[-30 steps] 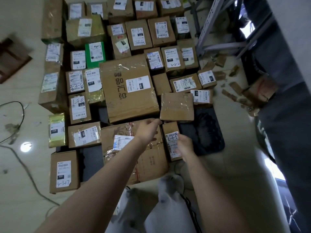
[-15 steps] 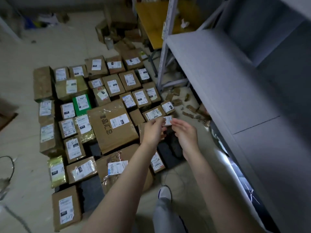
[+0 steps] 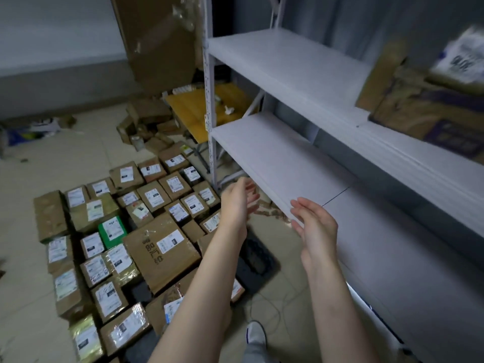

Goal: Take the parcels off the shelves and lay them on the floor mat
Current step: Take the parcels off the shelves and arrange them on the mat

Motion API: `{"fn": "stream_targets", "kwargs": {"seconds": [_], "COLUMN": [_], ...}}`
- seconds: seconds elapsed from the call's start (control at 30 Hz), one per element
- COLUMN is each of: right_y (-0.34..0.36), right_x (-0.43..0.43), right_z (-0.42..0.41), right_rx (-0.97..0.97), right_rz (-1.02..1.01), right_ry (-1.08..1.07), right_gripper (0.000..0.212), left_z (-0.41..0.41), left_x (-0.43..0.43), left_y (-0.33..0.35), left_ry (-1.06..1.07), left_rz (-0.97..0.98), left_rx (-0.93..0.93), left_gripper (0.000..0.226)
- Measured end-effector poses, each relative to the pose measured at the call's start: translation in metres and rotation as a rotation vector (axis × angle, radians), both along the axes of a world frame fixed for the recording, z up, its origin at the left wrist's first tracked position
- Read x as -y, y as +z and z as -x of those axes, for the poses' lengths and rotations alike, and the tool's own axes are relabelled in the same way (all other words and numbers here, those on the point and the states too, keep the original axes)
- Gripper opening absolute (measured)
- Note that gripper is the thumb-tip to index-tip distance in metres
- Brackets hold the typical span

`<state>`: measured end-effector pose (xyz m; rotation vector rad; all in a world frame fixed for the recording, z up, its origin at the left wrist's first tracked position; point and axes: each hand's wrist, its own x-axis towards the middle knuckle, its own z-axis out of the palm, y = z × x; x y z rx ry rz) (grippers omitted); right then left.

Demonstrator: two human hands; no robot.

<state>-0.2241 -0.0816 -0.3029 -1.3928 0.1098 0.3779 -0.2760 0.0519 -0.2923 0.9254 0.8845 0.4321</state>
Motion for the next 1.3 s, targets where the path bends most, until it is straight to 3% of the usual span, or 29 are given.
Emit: {"fn": "stream_targets", "kwargs": {"seconds": [0.13, 0.3, 0.7, 0.83, 0.97, 1.03, 1.3], "right_y": [0.040, 0.084, 0.172, 0.184, 0.186, 0.185, 0.175], "right_x": [0.003, 0.010, 0.090, 0.111, 0.118, 0.118, 0.118], "right_z": [-0.016, -0.054, -0.199, -0.225, -0.237, -0.240, -0.250], "right_rx": [0.103, 0.246, 0.586, 0.679, 0.708, 0.709, 0.700], "right_rz": [-0.024, -0.070, -0.262, -0.230, -0.235, -0.234, -0.212], "right_ry": [-0.044, -0.053, -0.402, -0.375, -0.294, -0.304, -0.318], "right_gripper": [0.021, 0.019, 0.029, 0.032, 0.033, 0.029, 0.029], "left_z": [-0.021, -0.064, -0.219, -0.264, -0.287, -0.294, -0.325], "left_x": [0.010, 0.024, 0.096, 0.128, 0.158, 0.168, 0.170], "left_y": [0.036, 0.068, 0.152, 0.172, 0.176, 0.176, 0.177], "left_ry": [-0.070, -0.116, -0.184, -0.140, -0.018, 0.059, 0.025], "left_rz": [-0.043, -0.151, -0.409, -0.540, -1.011, -1.132, -1.256], "left_rx": [0.037, 0.025, 0.218, 0.281, 0.091, 0.051, 0.058], "left_gripper": [0.020, 0.029, 0.007, 0.046, 0.092, 0.100, 0.127]}}
